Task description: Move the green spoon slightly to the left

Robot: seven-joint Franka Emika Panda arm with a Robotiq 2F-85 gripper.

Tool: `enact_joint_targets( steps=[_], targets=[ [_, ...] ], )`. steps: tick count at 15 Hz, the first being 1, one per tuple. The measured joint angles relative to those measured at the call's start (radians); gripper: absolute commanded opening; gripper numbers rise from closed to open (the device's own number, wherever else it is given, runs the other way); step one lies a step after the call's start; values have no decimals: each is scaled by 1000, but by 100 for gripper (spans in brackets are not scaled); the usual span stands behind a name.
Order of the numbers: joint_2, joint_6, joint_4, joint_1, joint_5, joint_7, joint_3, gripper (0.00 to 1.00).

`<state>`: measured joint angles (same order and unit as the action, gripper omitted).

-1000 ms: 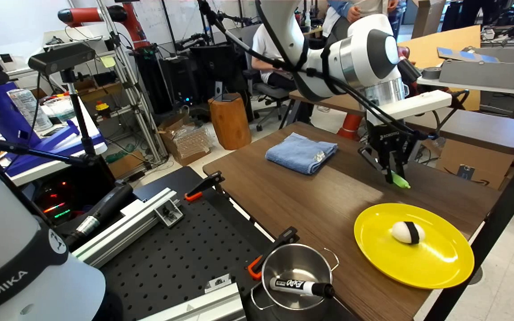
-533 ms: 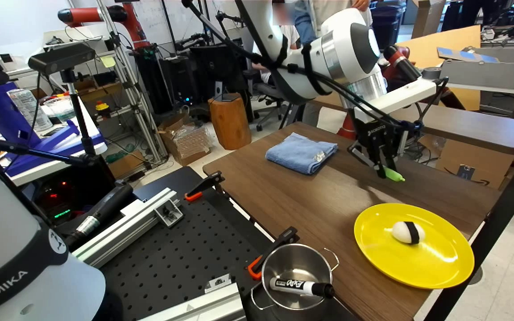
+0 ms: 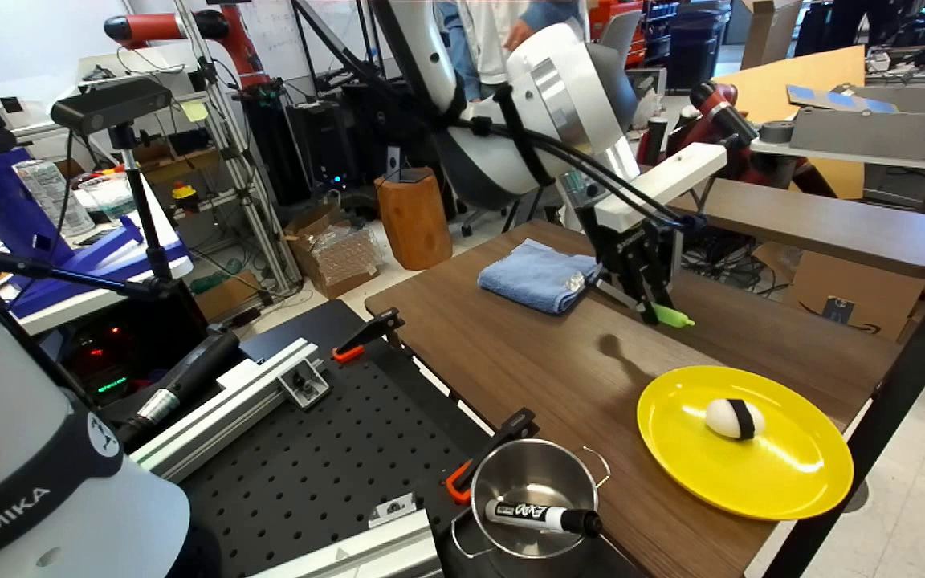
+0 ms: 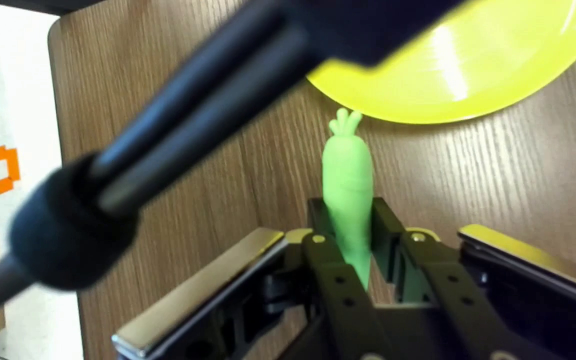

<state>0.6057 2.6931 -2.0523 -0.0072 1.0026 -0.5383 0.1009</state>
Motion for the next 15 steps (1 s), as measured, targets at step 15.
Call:
enact_joint_targets(
  steps=[15],
  targets=[
    [-51, -7, -194, 109, 442, 197, -35, 6]
  ],
)
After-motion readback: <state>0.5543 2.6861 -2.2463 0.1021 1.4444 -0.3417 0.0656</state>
